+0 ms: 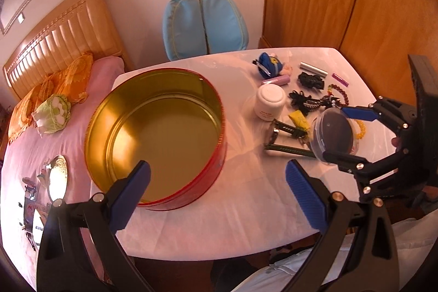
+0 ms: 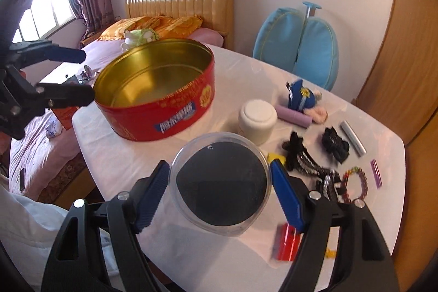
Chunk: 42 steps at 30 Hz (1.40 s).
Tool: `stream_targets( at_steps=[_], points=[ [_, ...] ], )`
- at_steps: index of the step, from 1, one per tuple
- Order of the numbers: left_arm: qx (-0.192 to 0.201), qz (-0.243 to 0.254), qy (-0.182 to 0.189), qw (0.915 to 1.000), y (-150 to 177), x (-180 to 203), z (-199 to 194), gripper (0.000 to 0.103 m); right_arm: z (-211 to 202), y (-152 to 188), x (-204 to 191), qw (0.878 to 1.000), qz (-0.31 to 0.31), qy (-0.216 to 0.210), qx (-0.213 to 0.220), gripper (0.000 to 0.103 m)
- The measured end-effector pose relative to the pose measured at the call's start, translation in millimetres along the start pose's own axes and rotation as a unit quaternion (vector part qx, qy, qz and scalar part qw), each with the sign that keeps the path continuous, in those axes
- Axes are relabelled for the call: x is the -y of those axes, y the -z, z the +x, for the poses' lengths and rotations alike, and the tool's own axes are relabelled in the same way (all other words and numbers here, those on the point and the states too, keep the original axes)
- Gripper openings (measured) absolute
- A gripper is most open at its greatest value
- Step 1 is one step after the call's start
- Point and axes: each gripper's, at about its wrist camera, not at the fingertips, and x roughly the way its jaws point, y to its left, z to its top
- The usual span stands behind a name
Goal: Organize jewelry
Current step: 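Lift the mirror with the right gripper and carry it over the tin, then open the right gripper to drop the mirror in the tin, withdraw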
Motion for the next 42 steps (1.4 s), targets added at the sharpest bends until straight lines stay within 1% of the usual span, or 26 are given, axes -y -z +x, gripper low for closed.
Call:
stream_targets(
  at_steps=[3,5,8,10,13,14,16,18,20,25,27,29,33,36,39,42],
  points=[
    [0.009,-0.021,-0.023,0.9995,3,-43,0,0.096,1,-36,-25,0.999,-0.011,-0.014,0.029,0.076],
    [0.016,-0.035,-0.035,0.9986,2,-76,3,0.096,8,-61,-42,0.999,-0.017,-0.023,0.04,0.076],
    [0.027,-0.054,-0.024,0.9979,2,-131,13,0.096,38,-98,-76,0.999,-0.026,-0.024,0.036,0.076],
    [0.025,-0.057,-0.02,0.9979,3,-163,23,0.096,65,-121,-98,0.999,-0.03,-0.024,0.021,0.076],
    [0.028,-0.038,-0.029,0.9985,9,-205,41,0.096,120,-147,-125,0.999,-0.03,-0.024,-0.019,0.076],
    [0.023,-0.034,-0.032,0.9986,10,-216,47,0.096,138,-151,-133,0.999,-0.028,-0.021,-0.034,0.076],
    [0.016,-0.03,-0.021,0.9992,15,-236,56,0.096,169,-158,-146,0.998,-0.02,-0.014,-0.065,0.076],
    [0.013,-0.026,-0.005,0.9995,20,-253,63,0.096,191,-159,-155,0.996,-0.009,-0.011,-0.09,0.076],
    [0.006,-0.024,0.001,0.9997,25,-267,72,0.096,208,-158,-161,0.994,-0.01,-0.001,-0.112,0.076],
    [-0.001,-0.035,0.031,0.9989,29,-291,85,0.096,240,-159,-168,0.985,-0.015,0.029,-0.169,0.077],
    [0.002,-0.04,0.037,0.9985,27,-297,86,0.096,247,-157,-171,0.982,-0.021,0.046,-0.182,0.077],
    [0.005,-0.041,0.041,0.9983,26,-299,88,0.096,254,-153,-174,0.979,-0.027,0.051,-0.196,0.077],
    [0.007,-0.034,0.047,0.9983,21,-299,89,0.096,253,-151,-176,0.979,-0.032,0.057,-0.191,0.091],
    [0.008,-0.039,0.056,0.9976,18,-297,91,0.096,248,-153,-174,0.981,-0.031,0.059,-0.182,0.091],
    [-0.002,-0.052,0.071,0.9962,14,-295,93,0.096,239,-153,-169,0.983,-0.026,0.06,-0.171,0.092],
    [0.006,-0.055,0.071,0.996,11,-288,90,0.096,230,-152,-164,0.984,-0.017,0.067,-0.162,0.093]
  ],
)
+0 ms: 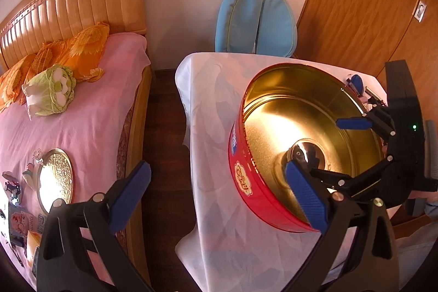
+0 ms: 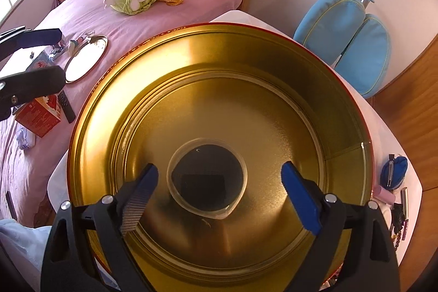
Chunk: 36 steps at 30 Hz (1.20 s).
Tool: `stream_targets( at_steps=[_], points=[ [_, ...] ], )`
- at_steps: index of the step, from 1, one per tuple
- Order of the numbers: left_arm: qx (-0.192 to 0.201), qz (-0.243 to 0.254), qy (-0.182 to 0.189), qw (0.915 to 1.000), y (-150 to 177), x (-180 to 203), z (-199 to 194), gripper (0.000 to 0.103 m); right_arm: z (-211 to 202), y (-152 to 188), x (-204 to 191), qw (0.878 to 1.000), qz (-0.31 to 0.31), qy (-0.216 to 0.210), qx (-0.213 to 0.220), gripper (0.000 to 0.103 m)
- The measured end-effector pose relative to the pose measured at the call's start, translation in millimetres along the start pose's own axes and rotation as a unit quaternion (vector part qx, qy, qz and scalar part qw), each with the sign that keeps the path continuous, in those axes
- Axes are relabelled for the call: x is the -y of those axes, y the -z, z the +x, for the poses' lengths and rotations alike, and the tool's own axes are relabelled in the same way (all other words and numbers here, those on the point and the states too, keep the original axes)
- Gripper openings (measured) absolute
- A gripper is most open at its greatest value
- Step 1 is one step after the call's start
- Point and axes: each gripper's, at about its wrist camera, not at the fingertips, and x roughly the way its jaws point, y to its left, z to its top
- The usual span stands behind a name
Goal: Organize jewelry
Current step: 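Open the right gripper to drop the mirror in the tin, withdraw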
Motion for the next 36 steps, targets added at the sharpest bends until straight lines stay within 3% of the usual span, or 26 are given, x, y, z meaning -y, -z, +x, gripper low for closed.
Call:
stream_targets(
  at_steps=[8,19,28,36],
  points=[
    [0.012,0.03,-0.008,0.9994,-10,20,-2,0.096,-36,16,21,0.999,0.032,0.021,0.026,0.096],
    [0.028,0.089,0.027,0.9952,-28,73,5,0.096,-82,53,57,0.993,0.089,0.055,0.059,0.097],
    [0.038,0.165,0.065,0.9834,-30,168,3,0.096,-111,115,114,0.982,0.153,0.081,0.069,0.097],
    [0.027,0.189,0.091,0.9775,-21,277,4,0.096,-134,210,181,0.971,0.211,0.088,0.069,0.097]
  ],
)
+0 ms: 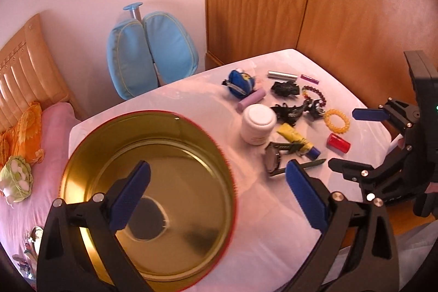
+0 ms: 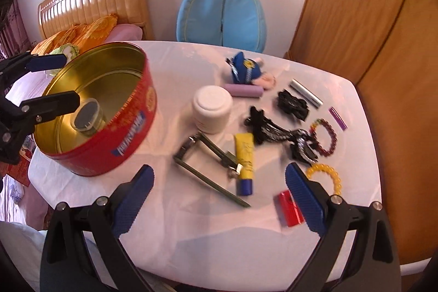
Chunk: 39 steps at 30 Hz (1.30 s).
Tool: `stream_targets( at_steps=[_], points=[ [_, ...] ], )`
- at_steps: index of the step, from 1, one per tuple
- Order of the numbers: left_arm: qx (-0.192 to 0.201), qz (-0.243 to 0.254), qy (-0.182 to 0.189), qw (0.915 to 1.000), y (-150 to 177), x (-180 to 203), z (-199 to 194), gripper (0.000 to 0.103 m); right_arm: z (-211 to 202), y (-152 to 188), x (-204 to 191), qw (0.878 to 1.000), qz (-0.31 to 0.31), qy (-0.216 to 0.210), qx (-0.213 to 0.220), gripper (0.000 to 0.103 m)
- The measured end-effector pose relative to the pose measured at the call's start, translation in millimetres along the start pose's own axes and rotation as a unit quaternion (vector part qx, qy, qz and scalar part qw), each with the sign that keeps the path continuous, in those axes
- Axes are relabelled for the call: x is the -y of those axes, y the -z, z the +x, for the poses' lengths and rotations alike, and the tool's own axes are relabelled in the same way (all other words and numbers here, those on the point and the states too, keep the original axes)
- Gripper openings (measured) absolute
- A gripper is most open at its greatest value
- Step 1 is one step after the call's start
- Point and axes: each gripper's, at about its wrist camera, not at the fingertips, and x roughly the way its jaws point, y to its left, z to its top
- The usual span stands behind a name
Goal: Organize jewelry
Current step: 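Open the right gripper to drop the mirror in the tin, withdraw, then grasp the red cylindrical case with the right gripper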
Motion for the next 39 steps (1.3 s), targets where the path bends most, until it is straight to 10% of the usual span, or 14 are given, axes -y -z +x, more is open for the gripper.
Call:
stream_targets(
  at_steps=[13,32,39],
  points=[
    [-0.047,0.064,0.02,0.9967,-16,155,52,0.096,-8,62,129,0.999,0.018,-0.01,-0.027,0.098],
    [-0.115,0.092,0.051,0.9878,-21,130,126,0.096,78,51,112,0.995,0.009,-0.035,-0.09,0.097],
    [-0.115,0.09,0.065,0.9872,-22,120,134,0.096,82,44,103,0.996,-0.01,-0.011,-0.089,0.029]
  ],
)
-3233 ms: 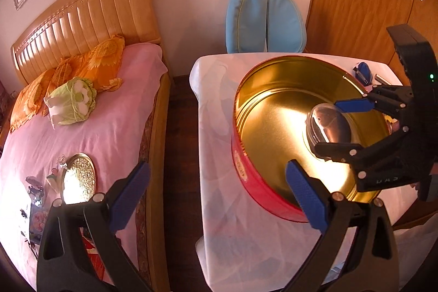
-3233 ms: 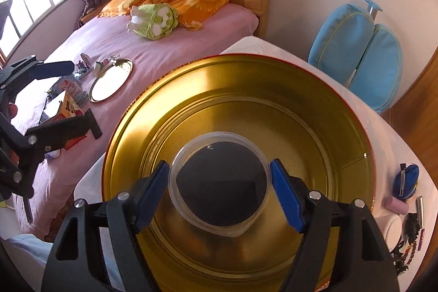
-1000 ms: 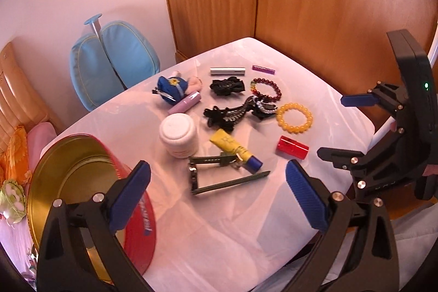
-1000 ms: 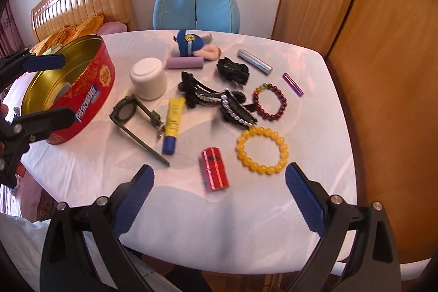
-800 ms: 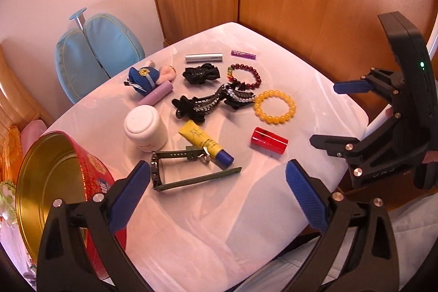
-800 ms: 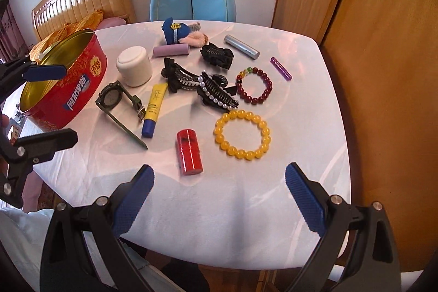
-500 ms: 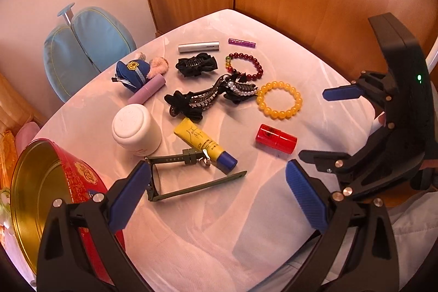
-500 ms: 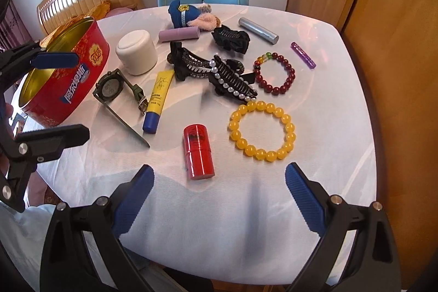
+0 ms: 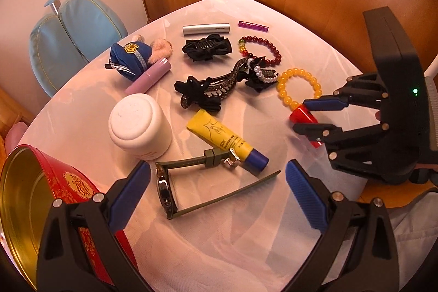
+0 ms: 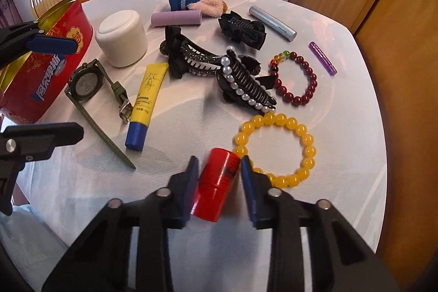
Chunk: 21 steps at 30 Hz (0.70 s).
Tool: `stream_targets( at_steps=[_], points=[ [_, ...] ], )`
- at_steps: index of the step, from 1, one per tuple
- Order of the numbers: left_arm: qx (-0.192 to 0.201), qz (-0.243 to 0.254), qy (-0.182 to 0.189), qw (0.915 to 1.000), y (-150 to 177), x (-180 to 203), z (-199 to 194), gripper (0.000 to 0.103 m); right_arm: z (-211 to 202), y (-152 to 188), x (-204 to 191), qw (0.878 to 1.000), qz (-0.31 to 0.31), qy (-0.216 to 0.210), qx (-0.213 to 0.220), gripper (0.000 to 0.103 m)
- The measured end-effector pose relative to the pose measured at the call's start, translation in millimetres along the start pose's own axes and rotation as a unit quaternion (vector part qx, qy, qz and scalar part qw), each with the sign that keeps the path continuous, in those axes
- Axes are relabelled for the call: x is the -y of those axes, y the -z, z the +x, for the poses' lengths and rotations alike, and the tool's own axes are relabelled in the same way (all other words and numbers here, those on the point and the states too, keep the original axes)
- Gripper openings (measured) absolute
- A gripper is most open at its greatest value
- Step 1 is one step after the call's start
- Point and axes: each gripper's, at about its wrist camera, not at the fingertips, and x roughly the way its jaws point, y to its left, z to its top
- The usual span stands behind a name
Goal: Organize jewelry
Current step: 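Grasp the red cylindrical case with the right gripper, then carry the red case into the tin and open the right gripper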
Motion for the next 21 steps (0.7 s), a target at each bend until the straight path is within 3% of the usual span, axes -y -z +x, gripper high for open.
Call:
stream_targets(
  at_steps=[9,15,21],
  points=[
    [0.026,-0.001,0.006,0.9997,-9,9,-23,0.096,-37,6,5,0.999,0.014,0.002,0.037,0.026],
    [0.054,0.009,-0.027,0.9981,-8,24,-52,0.096,-78,9,3,0.996,0.002,-0.004,0.085,0.026],
    [0.082,-0.035,-0.056,0.9944,7,24,-87,0.096,-113,13,-8,0.99,-0.026,-0.032,0.135,0.026]
  ],
)
